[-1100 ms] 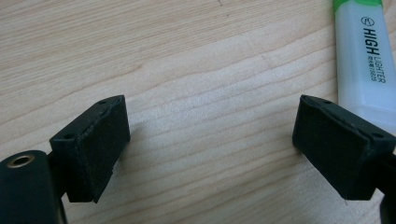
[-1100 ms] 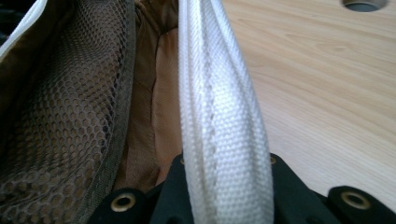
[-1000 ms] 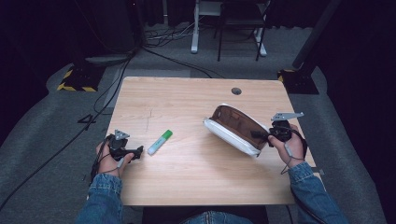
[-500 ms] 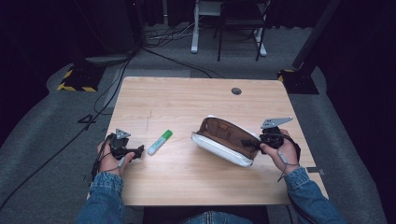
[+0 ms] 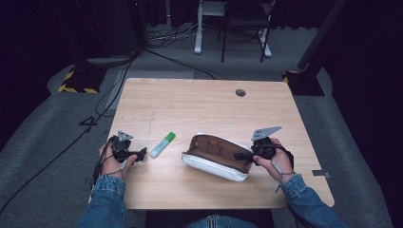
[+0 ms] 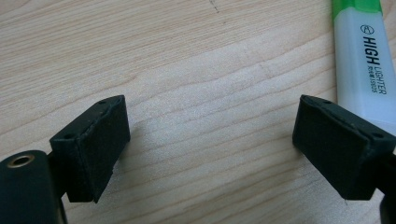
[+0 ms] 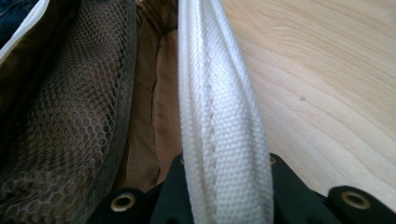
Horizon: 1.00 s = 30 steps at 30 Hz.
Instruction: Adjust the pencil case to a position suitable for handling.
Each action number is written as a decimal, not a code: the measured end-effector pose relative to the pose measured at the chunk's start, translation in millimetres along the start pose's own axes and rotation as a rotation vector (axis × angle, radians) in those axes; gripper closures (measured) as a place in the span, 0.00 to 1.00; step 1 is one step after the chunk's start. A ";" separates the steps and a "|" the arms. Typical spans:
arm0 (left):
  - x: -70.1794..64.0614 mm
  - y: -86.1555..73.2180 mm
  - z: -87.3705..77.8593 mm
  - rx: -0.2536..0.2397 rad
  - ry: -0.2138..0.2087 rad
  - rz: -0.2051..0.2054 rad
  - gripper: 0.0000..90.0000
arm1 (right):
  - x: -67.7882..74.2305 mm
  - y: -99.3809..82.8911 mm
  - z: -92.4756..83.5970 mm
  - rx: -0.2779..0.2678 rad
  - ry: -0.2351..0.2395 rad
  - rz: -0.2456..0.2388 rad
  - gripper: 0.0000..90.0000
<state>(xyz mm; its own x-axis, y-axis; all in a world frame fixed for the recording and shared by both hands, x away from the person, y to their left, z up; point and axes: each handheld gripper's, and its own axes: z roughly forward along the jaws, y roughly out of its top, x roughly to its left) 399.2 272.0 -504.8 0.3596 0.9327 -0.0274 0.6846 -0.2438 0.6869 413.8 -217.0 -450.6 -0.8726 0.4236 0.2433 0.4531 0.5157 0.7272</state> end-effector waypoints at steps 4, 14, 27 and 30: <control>0.0 0.0 0.0 0.000 0.000 0.001 0.12 | 2.5 -0.4 4.4 0.006 0.018 -0.007 0.97; 0.0 0.0 -0.1 0.001 0.001 0.001 0.12 | 4.9 -4.7 16.5 0.031 0.071 -0.020 0.96; -0.1 0.0 0.0 0.000 0.000 -0.001 0.12 | 3.8 -8.6 26.7 0.027 0.134 -0.037 0.89; 0.0 0.0 0.1 -0.001 -0.001 0.000 0.12 | 3.3 -8.4 27.0 0.021 0.126 -0.038 0.78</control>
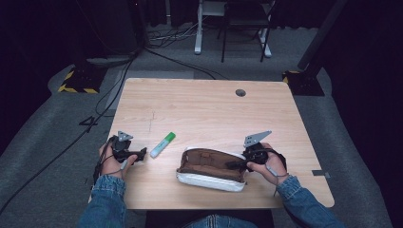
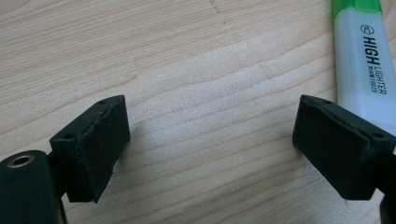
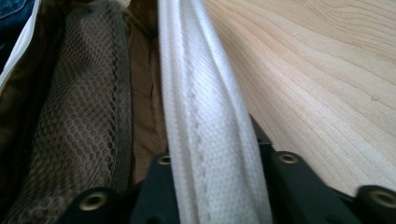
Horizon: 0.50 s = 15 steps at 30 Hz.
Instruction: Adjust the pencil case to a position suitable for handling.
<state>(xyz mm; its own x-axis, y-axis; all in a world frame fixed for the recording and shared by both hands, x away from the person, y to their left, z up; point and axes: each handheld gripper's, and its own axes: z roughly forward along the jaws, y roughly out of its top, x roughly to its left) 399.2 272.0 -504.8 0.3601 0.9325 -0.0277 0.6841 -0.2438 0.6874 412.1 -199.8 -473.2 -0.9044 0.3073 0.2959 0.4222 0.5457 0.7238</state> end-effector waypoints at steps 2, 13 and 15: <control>0.1 0.0 -0.1 0.001 0.000 0.001 0.12 | 0.1 0.4 -0.2 -0.006 -0.012 0.004 0.70; 0.0 0.2 0.1 0.000 0.000 0.001 0.12 | 5.8 5.9 -5.3 -0.036 -0.060 -0.017 0.53; 0.1 0.2 0.2 0.000 -0.001 0.002 0.12 | 7.0 7.6 -7.4 -0.045 -0.071 -0.027 0.50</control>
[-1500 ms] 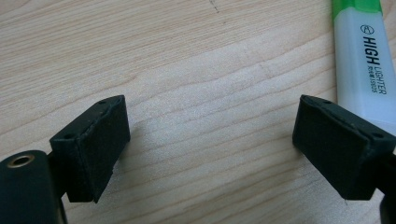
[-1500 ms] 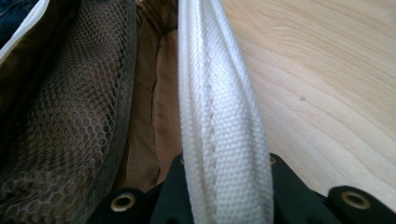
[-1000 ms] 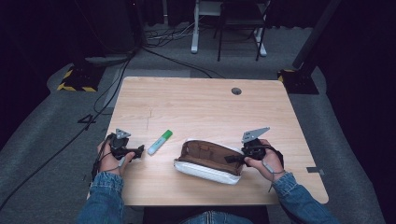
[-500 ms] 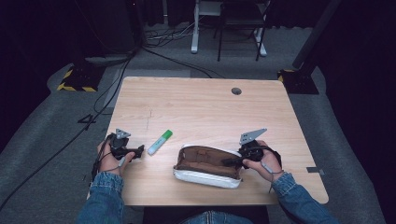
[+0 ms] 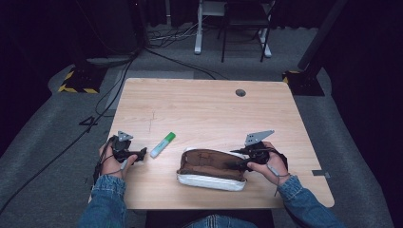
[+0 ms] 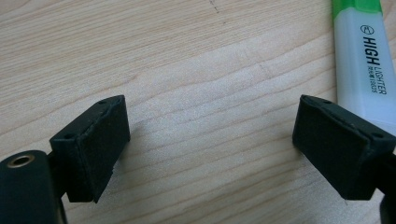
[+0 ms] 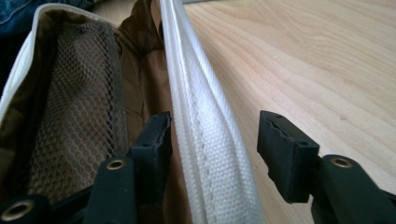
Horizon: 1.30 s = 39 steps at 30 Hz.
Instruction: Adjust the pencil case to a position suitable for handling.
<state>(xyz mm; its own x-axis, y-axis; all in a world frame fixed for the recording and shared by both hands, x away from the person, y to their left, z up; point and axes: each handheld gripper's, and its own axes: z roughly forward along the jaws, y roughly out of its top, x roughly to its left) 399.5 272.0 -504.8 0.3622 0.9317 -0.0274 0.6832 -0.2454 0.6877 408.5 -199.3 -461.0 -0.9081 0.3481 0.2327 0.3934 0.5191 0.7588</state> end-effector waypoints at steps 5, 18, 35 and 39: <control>-0.2 0.0 0.1 -0.001 0.001 -0.003 0.12 | 1.7 3.9 -6.0 -0.017 -0.018 -0.009 0.43; -0.8 0.0 -0.1 -0.002 0.004 0.003 0.14 | 3.4 12.4 -34.5 -0.067 -0.075 -0.007 0.36; -1.5 1.5 -4.5 -0.001 -0.002 -0.012 0.24 | -18.5 -0.8 -89.2 -0.134 -0.255 0.083 0.32; -1.5 3.3 -7.9 -0.016 0.003 -0.017 0.25 | -29.6 -9.4 -95.3 -0.132 -0.325 0.106 0.31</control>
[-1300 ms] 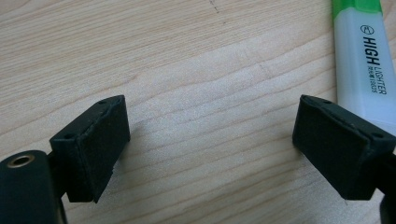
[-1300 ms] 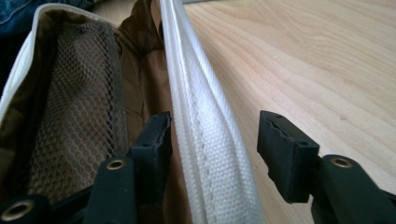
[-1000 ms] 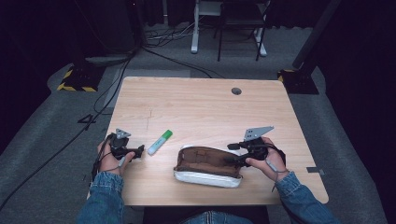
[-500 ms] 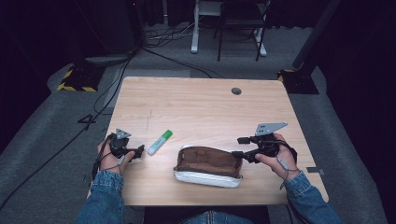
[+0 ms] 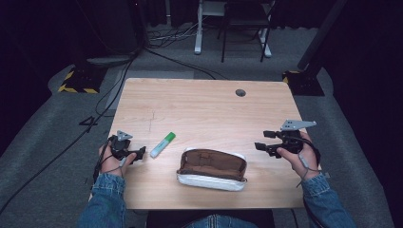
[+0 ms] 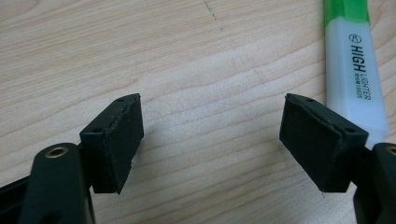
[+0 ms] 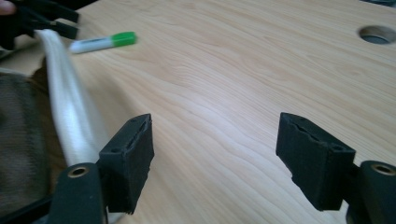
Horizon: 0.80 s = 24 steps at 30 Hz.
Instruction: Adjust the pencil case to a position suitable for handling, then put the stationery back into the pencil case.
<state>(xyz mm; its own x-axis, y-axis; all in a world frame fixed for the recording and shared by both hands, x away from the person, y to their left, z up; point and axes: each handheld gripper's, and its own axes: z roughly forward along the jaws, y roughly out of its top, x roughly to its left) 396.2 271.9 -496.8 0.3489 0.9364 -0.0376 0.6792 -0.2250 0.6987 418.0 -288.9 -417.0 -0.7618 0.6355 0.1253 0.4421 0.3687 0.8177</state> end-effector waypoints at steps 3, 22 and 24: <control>-0.2 2.2 -4.6 -0.021 -0.005 -0.009 0.25 | -11.2 -6.7 -0.9 0.011 -0.067 0.012 0.30; -14.1 14.9 -20.2 -0.055 -0.036 0.024 0.26 | -67.2 -56.3 15.1 0.065 -0.349 0.146 0.28; -16.0 15.9 -20.2 -0.056 -0.050 0.015 0.26 | -72.4 -63.5 18.1 0.083 -0.361 0.157 0.27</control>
<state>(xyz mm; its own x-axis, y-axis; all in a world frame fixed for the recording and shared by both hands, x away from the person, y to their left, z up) 388.4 258.7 -470.7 0.3914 0.9182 -0.0610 0.6369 -0.2225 0.7382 453.7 -346.0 -488.2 -0.4731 0.8806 0.0279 0.5882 0.2921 0.7541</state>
